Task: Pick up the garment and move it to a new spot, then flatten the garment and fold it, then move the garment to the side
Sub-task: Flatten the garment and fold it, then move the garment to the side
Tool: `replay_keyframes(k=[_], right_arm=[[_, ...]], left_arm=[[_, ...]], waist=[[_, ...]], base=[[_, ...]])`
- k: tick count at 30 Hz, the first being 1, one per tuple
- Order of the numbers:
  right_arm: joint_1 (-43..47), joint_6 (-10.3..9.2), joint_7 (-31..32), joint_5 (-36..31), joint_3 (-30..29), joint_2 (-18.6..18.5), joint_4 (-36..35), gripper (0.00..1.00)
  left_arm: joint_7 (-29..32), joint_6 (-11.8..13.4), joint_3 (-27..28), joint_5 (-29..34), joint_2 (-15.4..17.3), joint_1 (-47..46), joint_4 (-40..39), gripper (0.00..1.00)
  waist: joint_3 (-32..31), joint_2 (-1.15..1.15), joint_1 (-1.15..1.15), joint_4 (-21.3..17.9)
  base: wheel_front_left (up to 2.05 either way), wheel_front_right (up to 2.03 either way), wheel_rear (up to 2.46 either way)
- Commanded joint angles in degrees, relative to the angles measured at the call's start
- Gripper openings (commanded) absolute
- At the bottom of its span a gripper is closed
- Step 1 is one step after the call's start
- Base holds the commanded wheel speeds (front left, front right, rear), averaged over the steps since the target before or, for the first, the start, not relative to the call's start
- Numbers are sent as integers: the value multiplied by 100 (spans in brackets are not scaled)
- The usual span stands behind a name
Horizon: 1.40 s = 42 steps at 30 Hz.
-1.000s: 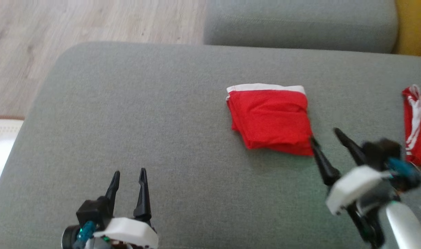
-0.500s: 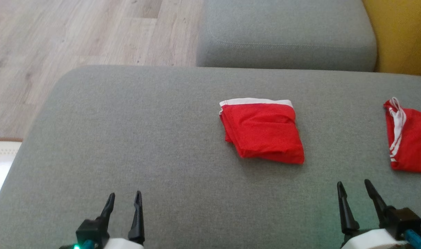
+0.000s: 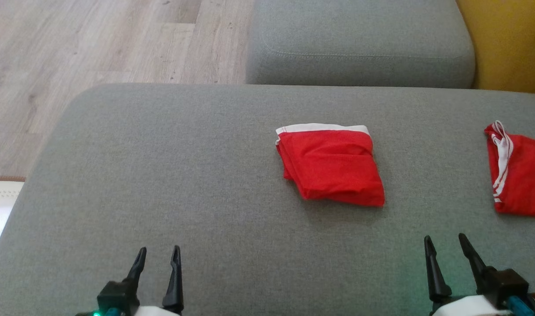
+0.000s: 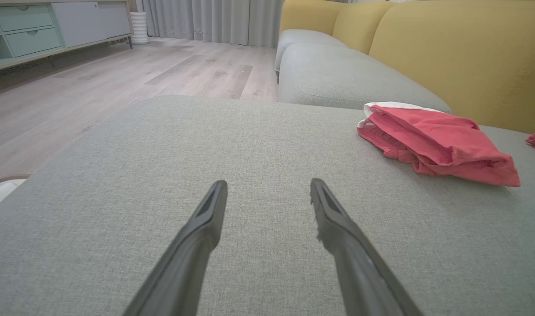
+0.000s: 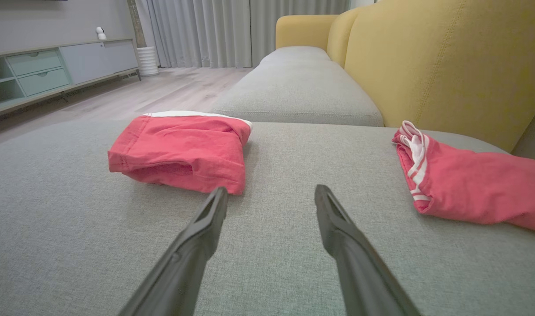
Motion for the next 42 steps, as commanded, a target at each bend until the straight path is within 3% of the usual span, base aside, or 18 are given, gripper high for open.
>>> replay_keyframes(k=[1,36,42], right_arm=[[-294,39,-70,-53,113,-55,-141,100],[-246,39,-56,-27,191,2,18,100],[-573,39,542,273,396,-32,-303,100]], left_arm=[[-71,-25,223,83,-19,-229,-185,100],[-71,-248,374,246,-127,-164,-94,100],[-71,-267,357,261,-154,-213,-119,100]], waist=[[12,0,0,3],[-85,0,0,-196],[115,0,0,-173]], base=[[0,0,0],[0,0,0],[0,0,0]])
